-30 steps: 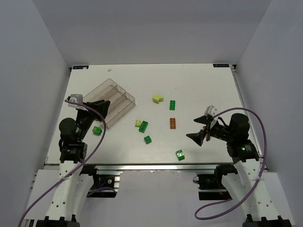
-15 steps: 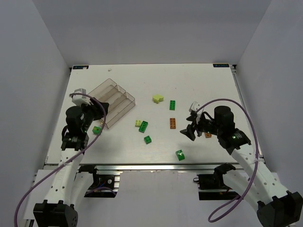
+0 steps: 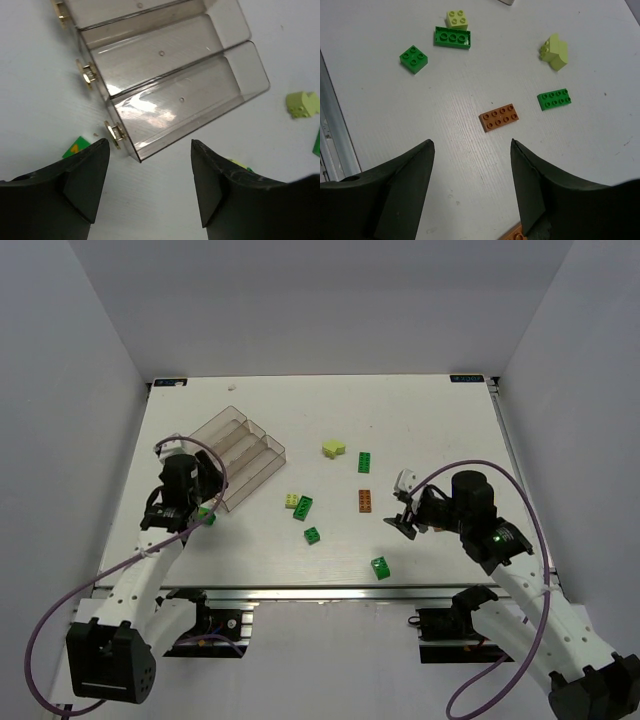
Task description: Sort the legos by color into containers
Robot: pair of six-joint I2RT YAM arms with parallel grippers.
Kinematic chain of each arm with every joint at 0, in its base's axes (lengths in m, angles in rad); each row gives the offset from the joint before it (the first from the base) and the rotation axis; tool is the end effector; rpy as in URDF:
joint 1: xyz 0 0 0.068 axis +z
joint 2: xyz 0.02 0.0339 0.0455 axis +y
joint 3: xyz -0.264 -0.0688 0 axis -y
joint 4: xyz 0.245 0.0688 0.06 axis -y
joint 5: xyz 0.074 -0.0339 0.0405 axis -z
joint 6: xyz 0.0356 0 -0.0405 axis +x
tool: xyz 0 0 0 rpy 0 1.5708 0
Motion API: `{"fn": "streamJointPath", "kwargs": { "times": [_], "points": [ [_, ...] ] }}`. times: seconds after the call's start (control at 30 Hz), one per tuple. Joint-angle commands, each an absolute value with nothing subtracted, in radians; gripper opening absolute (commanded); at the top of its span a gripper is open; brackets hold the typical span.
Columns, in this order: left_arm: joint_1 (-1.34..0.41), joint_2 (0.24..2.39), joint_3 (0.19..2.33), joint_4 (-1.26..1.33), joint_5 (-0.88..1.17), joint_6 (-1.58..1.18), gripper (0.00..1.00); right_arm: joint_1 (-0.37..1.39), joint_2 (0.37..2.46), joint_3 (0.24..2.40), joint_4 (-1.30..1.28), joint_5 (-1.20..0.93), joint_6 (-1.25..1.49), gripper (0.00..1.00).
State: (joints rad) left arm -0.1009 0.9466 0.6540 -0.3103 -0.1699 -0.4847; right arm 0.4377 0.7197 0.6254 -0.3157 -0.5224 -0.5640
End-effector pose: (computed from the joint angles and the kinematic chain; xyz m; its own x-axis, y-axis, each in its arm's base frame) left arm 0.2070 -0.0149 0.2526 -0.4809 -0.4129 -0.7735 -0.2976 0.9067 -0.2990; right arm 0.1439 0.0870 0.2824 0.1128 -0.4587 -0.8814 -0.8537 0.4091 -0.3222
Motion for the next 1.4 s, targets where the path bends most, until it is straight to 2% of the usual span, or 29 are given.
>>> {"fn": "streamJointPath", "kwargs": {
  "times": [0.0,0.17,0.2,0.33,0.5,1.03,1.37],
  "points": [
    [-0.11,0.942,0.681,-0.382,-0.381,-0.615,0.76,0.46,0.71,0.623,-0.304,-0.479,-0.591,0.68],
    [-0.11,0.921,0.724,-0.577,-0.501,-0.828,0.76,0.48,0.689,0.611,-0.278,-0.443,-0.592,0.69],
    [-0.11,0.896,0.71,-0.624,-0.541,-0.871,0.81,0.482,0.686,0.609,-0.273,-0.44,-0.592,0.7],
    [-0.11,0.859,0.687,-0.676,-0.554,-1.015,0.87,0.486,0.677,0.606,-0.27,-0.428,-0.595,0.7],
    [-0.103,0.922,0.693,-0.712,-0.601,-1.083,0.87,0.488,0.666,0.601,-0.264,-0.425,-0.601,0.71],
    [-0.041,1.261,0.615,-0.522,-0.482,-1.232,0.78,0.489,0.644,0.595,-0.264,-0.448,-0.615,0.72],
    [-0.002,1.226,0.603,-0.479,-0.472,-1.215,0.72,0.491,0.646,0.594,-0.267,-0.451,-0.618,0.73]
  ]
}}
